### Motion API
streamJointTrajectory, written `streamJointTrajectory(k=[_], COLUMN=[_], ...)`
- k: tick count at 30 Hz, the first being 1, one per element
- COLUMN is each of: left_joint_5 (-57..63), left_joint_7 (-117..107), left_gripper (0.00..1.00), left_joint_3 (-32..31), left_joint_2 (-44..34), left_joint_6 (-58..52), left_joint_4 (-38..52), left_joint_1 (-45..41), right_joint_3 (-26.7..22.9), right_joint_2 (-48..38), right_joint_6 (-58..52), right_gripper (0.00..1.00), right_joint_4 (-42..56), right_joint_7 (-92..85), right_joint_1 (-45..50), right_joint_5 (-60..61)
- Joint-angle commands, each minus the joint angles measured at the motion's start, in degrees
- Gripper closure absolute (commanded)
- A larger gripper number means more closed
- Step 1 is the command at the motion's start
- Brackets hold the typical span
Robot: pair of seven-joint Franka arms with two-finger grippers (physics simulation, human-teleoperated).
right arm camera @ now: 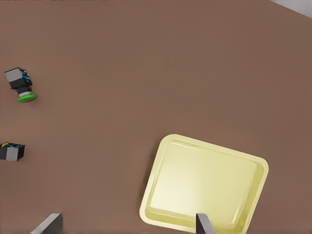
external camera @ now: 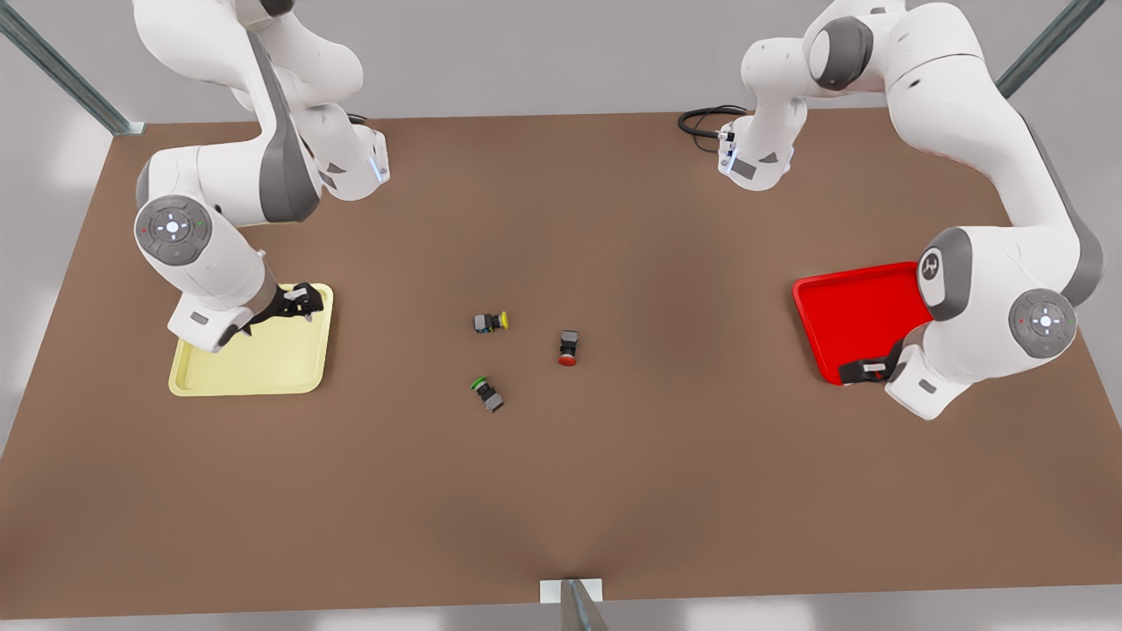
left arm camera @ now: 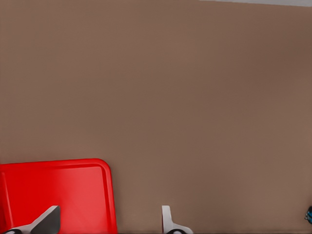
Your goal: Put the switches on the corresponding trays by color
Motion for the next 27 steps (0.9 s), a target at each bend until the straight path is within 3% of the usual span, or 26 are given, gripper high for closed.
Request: streamJointTrajectory(k=[1, 3, 6, 8, 11, 17, 20, 24, 25, 27], left_joint_5=[0.1, 0.0, -0.1, 0.0, 0.1, 0.1, 0.1, 0.5, 0.6, 0.6], left_joint_7=[0.0, -0.6, -0.9, -0.9, -1.6, -1.2, -1.3, -1.3, -1.3, -1.3], left_gripper=[0.0, 0.0, 0.0, 0.0, 0.0, 0.0, 0.0, 0.0, 0.0, 0.0], left_joint_3=[0.0, -0.2, -0.5, -0.5, -0.7, -0.5, -0.4, -0.2, -0.2, -0.2], left_joint_2=[0.0, 0.3, -0.6, -0.4, 0.3, 0.4, 0.3, 0.3, 0.3, 0.3], left_joint_6=[-0.5, -0.9, -3.6, -3.3, -2.7, -0.2, 0.5, 0.5, 0.5, 0.5], left_joint_4=[0.0, -0.4, -0.6, -0.6, -0.9, -0.8, -0.3, -0.4, -0.4, -0.4], left_joint_1=[0.0, -0.4, -2.1, -2.2, -4.2, -4.5, -4.1, -4.1, -4.1, -4.3], right_joint_3=[0.0, 0.2, 8.4, 8.5, 8.7, 8.0, 8.1, 7.9, 4.2, 2.4], right_joint_2=[0.1, 2.1, 7.6, 11.7, 11.5, 18.6, 14.9, 14.9, 16.3, 17.1], right_joint_6=[0.0, -0.3, 1.7, 12.0, 34.1, 48.1, 54.0, 61.3, 63.5, 64.0], right_gripper=[0.0, 0.0, 0.0, 0.0, 0.0, 0.0, 0.0, 0.0, 0.0, 0.0], right_joint_4=[0.0, 0.1, -0.1, -1.8, -16.3, -22.1, -30.4, -32.1, -32.0, -32.3], right_joint_7=[0.0, 4.0, 40.5, 68.2, 89.9, 89.4, 89.3, 89.6, 95.2, 93.6], right_joint_1=[0.0, 0.6, 8.0, 15.8, 21.6, 25.7, 25.5, 26.7, 30.2, 31.2], right_joint_5=[0.0, 0.4, 6.0, 11.9, 18.3, 27.7, 27.7, 35.8, 38.2, 39.8])
